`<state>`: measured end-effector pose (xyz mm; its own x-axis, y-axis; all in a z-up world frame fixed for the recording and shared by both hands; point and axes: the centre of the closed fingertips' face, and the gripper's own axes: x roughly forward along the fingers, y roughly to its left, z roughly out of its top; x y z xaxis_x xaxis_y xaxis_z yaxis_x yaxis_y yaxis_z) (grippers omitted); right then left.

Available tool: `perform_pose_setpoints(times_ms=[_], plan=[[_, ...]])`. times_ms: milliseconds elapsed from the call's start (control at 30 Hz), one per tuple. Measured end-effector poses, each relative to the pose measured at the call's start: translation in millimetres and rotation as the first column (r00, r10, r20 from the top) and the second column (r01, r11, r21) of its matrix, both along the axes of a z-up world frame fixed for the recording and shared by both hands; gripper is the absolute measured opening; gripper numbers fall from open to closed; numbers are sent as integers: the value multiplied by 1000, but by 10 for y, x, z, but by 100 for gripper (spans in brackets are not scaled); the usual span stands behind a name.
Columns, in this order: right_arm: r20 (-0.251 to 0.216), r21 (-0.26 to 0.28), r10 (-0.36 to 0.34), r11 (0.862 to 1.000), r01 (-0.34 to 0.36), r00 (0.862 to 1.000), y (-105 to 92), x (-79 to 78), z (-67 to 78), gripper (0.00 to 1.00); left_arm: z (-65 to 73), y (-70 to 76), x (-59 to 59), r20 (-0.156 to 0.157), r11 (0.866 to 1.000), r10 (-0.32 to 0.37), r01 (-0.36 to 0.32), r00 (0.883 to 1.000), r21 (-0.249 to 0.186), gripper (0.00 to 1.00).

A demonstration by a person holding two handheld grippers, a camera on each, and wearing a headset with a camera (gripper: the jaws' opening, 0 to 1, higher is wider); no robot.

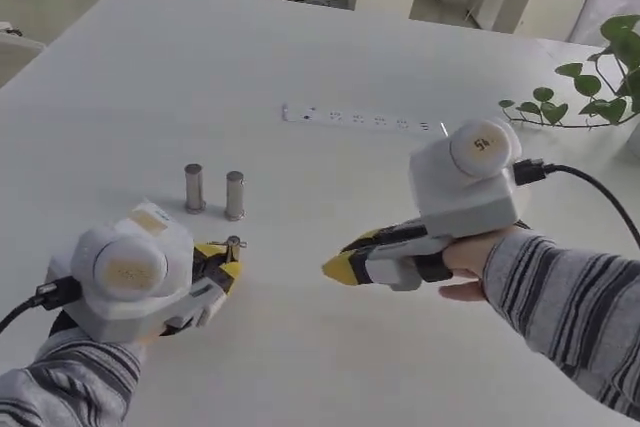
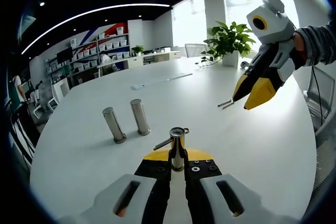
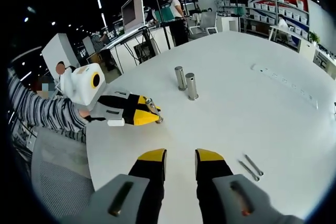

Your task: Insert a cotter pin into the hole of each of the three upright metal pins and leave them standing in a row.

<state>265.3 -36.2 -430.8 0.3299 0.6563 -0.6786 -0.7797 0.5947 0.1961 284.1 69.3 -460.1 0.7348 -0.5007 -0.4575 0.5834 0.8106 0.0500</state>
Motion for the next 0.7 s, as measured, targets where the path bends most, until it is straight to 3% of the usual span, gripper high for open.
perform_pose_setpoints(times_ms=[267, 333, 533, 700], plan=[[35, 41, -39, 998, 38, 999, -32, 23, 64, 22, -29, 145, 71, -7, 1000, -13, 13, 1000, 6, 5], [37, 41, -46, 998, 45, 998, -42, 16, 69, 22, -31, 158, 80, -18, 1000, -11, 11, 1000, -14, 5], [61, 32, -71, 997, 69, 996, -105, 28, 64, 20, -24, 194, 120, -9, 1000, -15, 15, 1000, -19, 5], [68, 39, -95, 995, 92, 993, -158, 57, 67, 20, -69, 193, 111, -11, 999, -33, 33, 999, -2, 5]])
